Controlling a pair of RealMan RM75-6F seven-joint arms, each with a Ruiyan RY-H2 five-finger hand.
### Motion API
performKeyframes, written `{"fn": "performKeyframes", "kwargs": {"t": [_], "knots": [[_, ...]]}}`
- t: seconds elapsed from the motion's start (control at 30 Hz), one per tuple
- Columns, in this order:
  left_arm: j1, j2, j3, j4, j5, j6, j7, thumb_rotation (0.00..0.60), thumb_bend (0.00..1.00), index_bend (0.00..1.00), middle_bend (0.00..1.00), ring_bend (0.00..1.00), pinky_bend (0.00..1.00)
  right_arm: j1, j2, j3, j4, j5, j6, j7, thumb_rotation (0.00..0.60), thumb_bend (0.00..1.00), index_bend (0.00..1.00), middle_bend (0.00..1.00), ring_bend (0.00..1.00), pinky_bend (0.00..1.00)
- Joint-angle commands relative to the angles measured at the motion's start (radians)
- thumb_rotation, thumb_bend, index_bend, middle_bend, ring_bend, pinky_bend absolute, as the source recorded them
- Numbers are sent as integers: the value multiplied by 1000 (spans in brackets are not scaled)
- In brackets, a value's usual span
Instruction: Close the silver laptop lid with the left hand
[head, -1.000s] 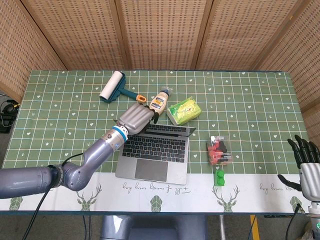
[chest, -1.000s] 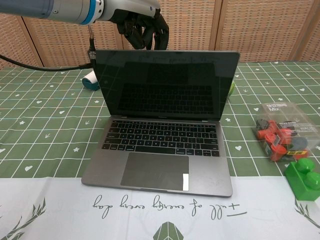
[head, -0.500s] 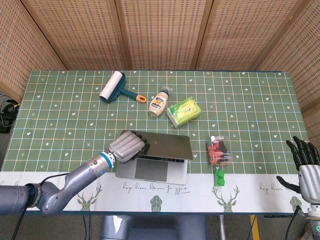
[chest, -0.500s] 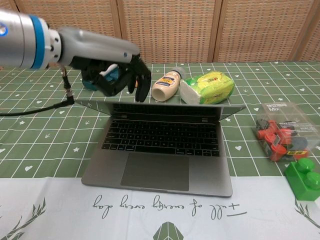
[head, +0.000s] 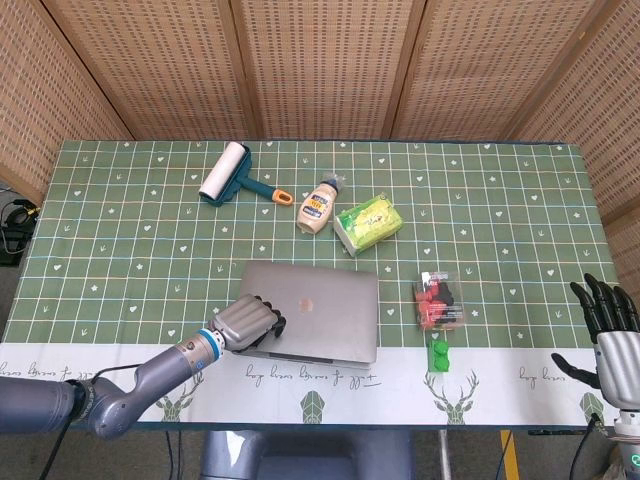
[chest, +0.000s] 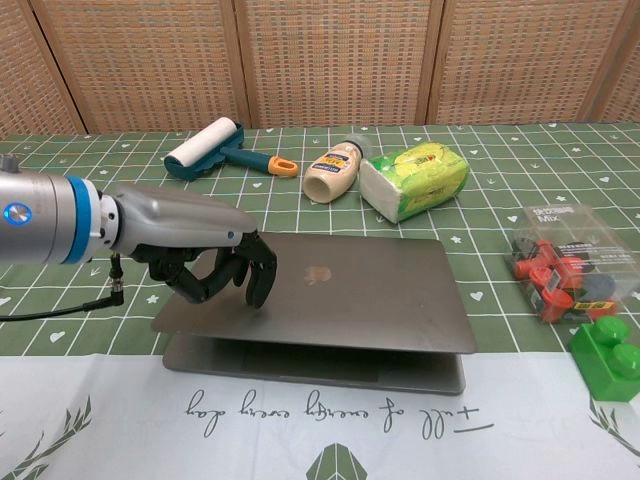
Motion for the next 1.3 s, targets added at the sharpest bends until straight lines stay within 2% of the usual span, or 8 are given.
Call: {"fn": "performKeyframes", "kwargs": {"t": [0.03, 0.47, 0.57, 0.6, 0.73, 0.87, 1.03, 1.3], "knots": [[11, -36, 13, 39, 3, -9, -7, 600, 1000, 392, 343, 317, 332, 0, 0, 0, -1, 0, 0, -2, 600, 57, 0, 0, 0, 0], [30, -72, 18, 88, 22, 4, -12, 600, 998, 353, 298, 287, 300, 0, -1, 1, -1, 5, -4, -7, 600, 57, 0, 0, 0, 0], [46, -42, 11, 55, 48, 39, -19, 600, 879, 291, 232, 238, 259, -1, 0, 0, -2, 2, -1, -7, 600, 57, 0, 0, 0, 0], [56, -28, 6, 37, 62, 63, -21, 600, 788, 251, 186, 200, 228, -1, 0, 0, -2, 0, 1, -8, 600, 57, 0, 0, 0, 0], [128, 45, 3, -60, 137, 218, -14, 600, 499, 60, 3, 15, 39, 0, -1, -2, -3, -3, 0, -8, 600, 57, 0, 0, 0, 0], [217, 77, 33, -98, 196, 412, 91, 600, 389, 8, 0, 0, 0, 3, -2, -4, -3, -5, -7, -7, 600, 57, 0, 0, 0, 0], [424, 3, 97, -52, 341, 743, 172, 600, 211, 0, 0, 0, 0, 12, -7, -7, 4, 3, -33, -5, 600, 57, 0, 0, 0, 0], [654, -67, 163, 117, 465, 985, 94, 600, 165, 0, 0, 0, 0, 28, -26, -15, 23, 13, -76, -13, 600, 57, 0, 0, 0, 0]]}}
